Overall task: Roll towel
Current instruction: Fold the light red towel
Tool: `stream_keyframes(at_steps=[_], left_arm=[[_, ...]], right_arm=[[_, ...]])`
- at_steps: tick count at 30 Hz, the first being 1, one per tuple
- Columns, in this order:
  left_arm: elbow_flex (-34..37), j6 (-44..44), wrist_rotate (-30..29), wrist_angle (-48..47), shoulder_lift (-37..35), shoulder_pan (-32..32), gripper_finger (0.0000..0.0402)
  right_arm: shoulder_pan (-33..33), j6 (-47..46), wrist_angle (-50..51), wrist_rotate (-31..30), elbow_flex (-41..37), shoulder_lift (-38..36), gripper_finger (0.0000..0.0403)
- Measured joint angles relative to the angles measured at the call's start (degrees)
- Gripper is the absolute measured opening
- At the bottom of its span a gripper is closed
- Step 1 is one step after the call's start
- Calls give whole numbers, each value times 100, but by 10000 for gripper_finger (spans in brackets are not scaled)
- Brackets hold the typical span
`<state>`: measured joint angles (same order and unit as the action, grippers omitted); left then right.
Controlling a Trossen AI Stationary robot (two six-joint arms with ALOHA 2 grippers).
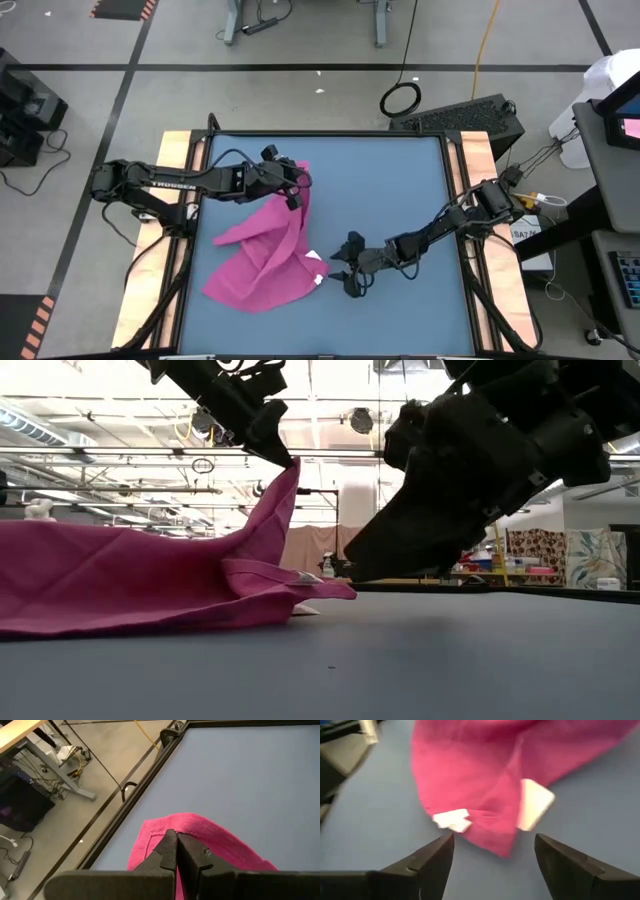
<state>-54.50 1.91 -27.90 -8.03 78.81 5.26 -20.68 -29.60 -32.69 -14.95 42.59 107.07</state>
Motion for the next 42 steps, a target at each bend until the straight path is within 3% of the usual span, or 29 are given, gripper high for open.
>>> stream_keyframes(at_steps=[10, 18, 23, 26, 28, 32, 36, 42], left_arm=[[0, 0, 2, -7, 0, -2, 6], [2, 0, 8, 2, 0, -2, 6], [2, 0, 13, 0, 0, -2, 6], [2, 0, 17, -13, 0, -2, 6], [2, 0, 17, -23, 0, -2, 6], [3, -1, 17, -124, -28, -2, 6], [7, -71, 16, -150, -122, -2, 6], [7, -501, 152, -160, -216, -50, 6]], right_arm=[[110, -215, -128, 161, 10, 230, 244], [150, -232, -941, 185, 4, 737, 203], [161, -40, -1007, 195, 4, 737, 120], [162, 98, -1052, 516, 4, 723, 41], [161, 202, -931, 783, 4, 656, 12], [159, 181, 7, 952, 4, 187, 12], [159, 183, 1724, 782, 4, -606, 3], [157, -37, 4057, -545, 4, -2007, 2]])
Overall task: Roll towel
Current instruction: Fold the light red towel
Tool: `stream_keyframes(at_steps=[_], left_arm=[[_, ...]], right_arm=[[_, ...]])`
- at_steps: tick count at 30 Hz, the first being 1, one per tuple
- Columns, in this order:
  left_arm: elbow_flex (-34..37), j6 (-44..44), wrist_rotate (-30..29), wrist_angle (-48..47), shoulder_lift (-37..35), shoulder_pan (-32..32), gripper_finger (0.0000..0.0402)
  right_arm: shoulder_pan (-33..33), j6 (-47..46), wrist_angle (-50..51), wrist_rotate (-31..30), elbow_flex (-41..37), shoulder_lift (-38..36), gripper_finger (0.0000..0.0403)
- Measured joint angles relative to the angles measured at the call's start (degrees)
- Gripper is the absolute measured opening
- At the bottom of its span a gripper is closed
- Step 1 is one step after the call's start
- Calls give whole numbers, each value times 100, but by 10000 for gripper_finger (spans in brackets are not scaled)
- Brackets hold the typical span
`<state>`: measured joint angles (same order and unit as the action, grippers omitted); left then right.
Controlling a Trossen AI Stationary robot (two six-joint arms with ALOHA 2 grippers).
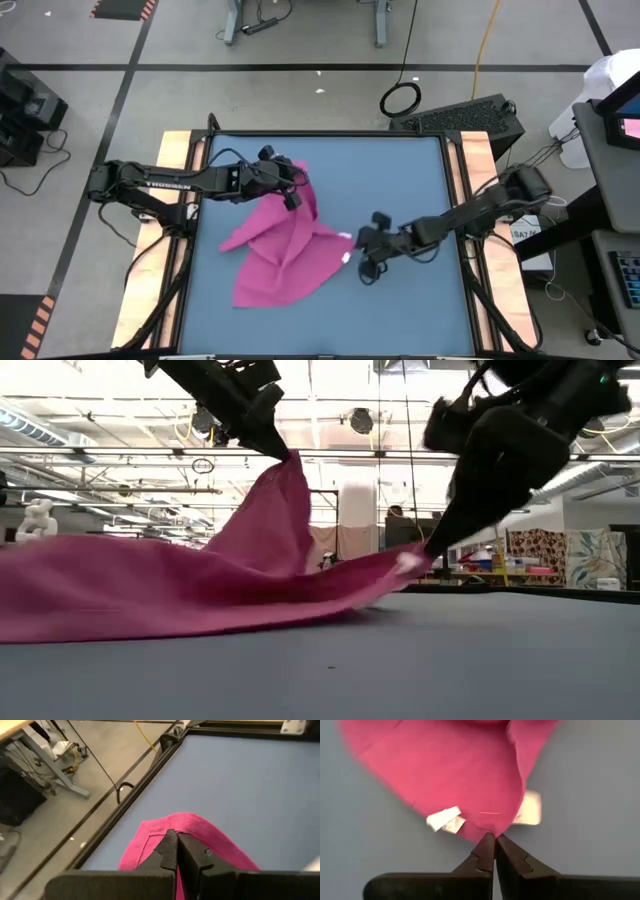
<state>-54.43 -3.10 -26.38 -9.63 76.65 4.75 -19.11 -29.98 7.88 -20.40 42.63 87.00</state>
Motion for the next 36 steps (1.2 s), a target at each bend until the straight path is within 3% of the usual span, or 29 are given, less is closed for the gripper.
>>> stream_keyframes(at_steps=[7, 13, 16, 26, 32, 36], left_arm=[[22, -255, -212, -559, 65, 15, 6], [22, -382, -993, -970, 63, 37, 6], [22, -482, -1041, -1022, 94, 144, 6], [489, -1515, -783, -1180, 148, 247, 6], [898, -1755, 636, -1218, 148, 246, 28], [1069, -1756, 803, -1254, 148, 211, 69]], right_arm=[[15, -883, 2300, -1457, 0, -1212, 1], [17, -1733, 3528, -1729, 0, -1657, 1], [33, -1882, 3666, -1833, 0, -1642, 1], [44, -2057, 3743, -2358, 0, -1258, 0], [39, -2225, 3669, -2317, 0, -906, 0], [39, -2097, 3577, -2313, 0, -707, 0]])
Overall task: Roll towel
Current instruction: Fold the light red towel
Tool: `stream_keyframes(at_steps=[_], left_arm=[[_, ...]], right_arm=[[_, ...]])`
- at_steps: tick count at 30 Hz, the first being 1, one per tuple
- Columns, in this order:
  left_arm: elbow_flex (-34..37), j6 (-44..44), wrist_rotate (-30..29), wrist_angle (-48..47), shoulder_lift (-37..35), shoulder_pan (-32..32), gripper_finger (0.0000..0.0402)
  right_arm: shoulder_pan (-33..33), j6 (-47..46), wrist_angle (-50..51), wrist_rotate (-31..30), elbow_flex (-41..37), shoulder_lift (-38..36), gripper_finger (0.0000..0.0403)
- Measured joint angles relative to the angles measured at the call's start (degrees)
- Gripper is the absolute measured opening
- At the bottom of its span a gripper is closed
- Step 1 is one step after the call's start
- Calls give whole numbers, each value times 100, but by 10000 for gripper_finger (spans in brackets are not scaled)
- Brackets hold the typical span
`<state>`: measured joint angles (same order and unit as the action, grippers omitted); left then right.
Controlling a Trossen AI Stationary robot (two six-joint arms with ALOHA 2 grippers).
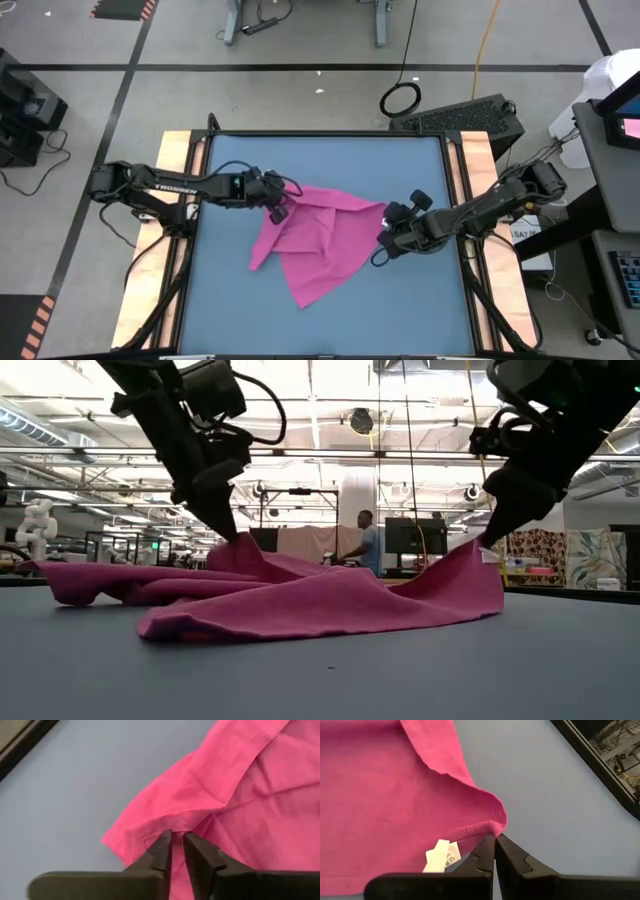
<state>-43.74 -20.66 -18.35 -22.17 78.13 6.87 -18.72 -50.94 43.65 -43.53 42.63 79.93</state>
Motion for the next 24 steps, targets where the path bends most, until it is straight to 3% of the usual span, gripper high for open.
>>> stream_keyframes(at_steps=[7, 14, 24], left_arm=[[225, 4, 33, -16, 0, -122, 125], [259, -7, 451, -145, -2, -647, 167], [250, 168, 198, -767, -21, -1454, 176]], right_arm=[[-2, 83, -75, 40, 0, 77, 0], [-2, 240, -156, 0, 0, 79, 0], [-2, 559, -294, 0, 0, 79, 0]])
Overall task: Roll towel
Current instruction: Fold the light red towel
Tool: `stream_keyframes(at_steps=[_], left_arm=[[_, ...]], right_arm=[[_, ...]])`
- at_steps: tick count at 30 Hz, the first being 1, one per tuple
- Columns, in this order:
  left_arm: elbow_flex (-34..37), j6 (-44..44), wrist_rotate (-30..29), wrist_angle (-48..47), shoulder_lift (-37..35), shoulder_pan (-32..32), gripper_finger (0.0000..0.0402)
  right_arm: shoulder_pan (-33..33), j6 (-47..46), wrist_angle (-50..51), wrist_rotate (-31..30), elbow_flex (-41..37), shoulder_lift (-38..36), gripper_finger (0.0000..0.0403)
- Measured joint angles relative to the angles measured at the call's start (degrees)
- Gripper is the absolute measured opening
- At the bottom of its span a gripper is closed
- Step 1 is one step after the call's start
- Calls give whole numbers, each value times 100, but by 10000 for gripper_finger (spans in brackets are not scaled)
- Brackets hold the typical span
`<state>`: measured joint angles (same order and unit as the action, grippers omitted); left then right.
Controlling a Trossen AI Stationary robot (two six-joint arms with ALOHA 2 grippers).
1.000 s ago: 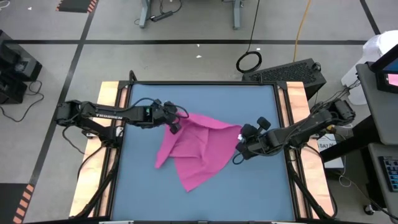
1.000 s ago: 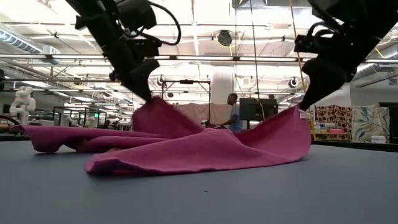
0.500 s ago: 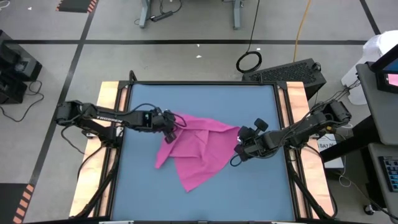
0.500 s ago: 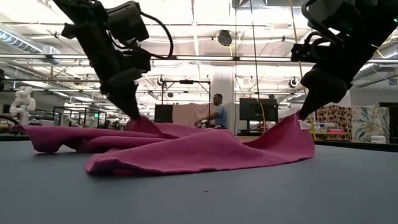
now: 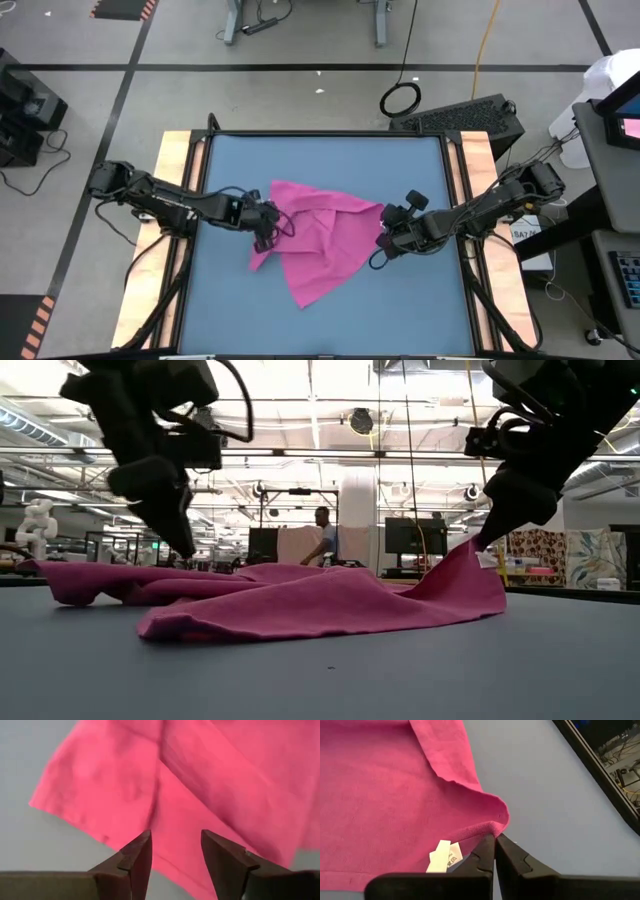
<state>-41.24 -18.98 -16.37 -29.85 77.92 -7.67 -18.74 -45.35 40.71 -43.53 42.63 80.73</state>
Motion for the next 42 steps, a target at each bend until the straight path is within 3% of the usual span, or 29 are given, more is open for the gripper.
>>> stream_keyframes(at_steps=[3, 10, 17, 22, 28, 34, 42], left_arm=[[73, -6, -213, -79, 1, -203, 176], [207, 181, -1456, 80, 3, -352, 176], [1013, 178, -1486, 1351, 9, -401, 176], [1421, 670, -1545, 2387, 8, -376, 176], [1606, 1233, -1538, 2535, 8, -85, 176], [1751, 1687, -886, 3081, 8, 273, 176], [1768, 2108, -516, 3252, 249, 647, 176]], right_arm=[[0, 1, -6, 0, 0, 0, 0], [0, 1, -24, 0, 0, 0, 0], [-15, -1, -22, 35, 0, 0, 0], [-9, -1, -31, 31, -1, 0, 0], [-11, 2, -239, 5, 0, 0, 0], [-11, 104, -418, -2, 0, 0, 0], [-11, 108, -457, 2, 0, 0, 0]])
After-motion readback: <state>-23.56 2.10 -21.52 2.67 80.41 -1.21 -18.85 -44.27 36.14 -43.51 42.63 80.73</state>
